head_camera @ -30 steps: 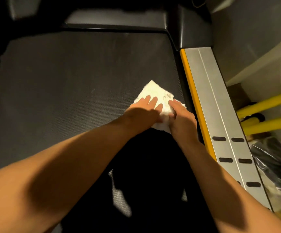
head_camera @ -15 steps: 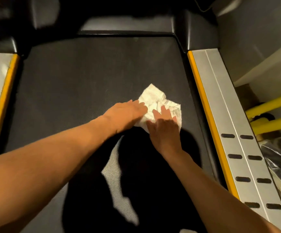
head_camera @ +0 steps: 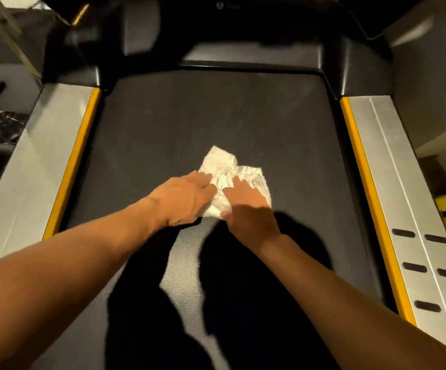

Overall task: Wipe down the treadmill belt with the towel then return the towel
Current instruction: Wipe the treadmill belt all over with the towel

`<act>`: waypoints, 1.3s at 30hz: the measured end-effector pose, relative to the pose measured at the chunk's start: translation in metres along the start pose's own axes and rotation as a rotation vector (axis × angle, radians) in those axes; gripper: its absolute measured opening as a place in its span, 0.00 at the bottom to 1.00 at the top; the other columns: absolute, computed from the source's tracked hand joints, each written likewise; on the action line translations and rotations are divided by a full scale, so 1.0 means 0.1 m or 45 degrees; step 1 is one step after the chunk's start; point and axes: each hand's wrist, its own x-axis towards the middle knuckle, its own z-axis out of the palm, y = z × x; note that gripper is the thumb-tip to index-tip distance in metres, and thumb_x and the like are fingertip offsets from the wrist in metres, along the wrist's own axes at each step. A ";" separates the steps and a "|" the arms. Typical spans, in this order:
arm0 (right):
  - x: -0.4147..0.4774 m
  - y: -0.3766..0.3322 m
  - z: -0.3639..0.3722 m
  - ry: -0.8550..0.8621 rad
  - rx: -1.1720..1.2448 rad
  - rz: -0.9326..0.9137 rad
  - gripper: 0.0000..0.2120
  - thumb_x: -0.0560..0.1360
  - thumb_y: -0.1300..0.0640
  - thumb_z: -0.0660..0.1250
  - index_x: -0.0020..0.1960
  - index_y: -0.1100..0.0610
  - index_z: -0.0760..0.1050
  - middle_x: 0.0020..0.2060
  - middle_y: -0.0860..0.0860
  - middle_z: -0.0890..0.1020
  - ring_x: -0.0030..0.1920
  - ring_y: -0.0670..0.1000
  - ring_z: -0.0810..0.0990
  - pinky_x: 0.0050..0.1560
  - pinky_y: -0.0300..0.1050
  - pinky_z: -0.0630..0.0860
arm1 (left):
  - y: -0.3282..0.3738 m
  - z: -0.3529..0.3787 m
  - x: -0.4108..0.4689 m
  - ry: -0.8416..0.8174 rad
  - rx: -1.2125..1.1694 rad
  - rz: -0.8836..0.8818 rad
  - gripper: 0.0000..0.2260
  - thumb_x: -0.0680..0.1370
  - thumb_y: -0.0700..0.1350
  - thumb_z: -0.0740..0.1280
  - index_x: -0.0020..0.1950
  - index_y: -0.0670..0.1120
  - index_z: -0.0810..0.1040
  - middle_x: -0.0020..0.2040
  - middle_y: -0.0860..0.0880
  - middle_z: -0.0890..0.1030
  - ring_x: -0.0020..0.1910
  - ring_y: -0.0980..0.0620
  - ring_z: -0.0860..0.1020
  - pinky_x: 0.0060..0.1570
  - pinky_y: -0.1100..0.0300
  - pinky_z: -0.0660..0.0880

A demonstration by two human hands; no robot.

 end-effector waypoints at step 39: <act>0.51 -0.90 0.56 -0.006 -0.413 -0.313 0.30 0.80 0.56 0.57 0.77 0.56 0.48 0.77 0.57 0.52 0.75 0.60 0.52 0.73 0.55 0.54 | -0.37 -0.04 -0.99 -0.289 0.003 -0.472 0.16 0.82 0.47 0.51 0.65 0.41 0.67 0.57 0.42 0.75 0.60 0.43 0.73 0.73 0.47 0.56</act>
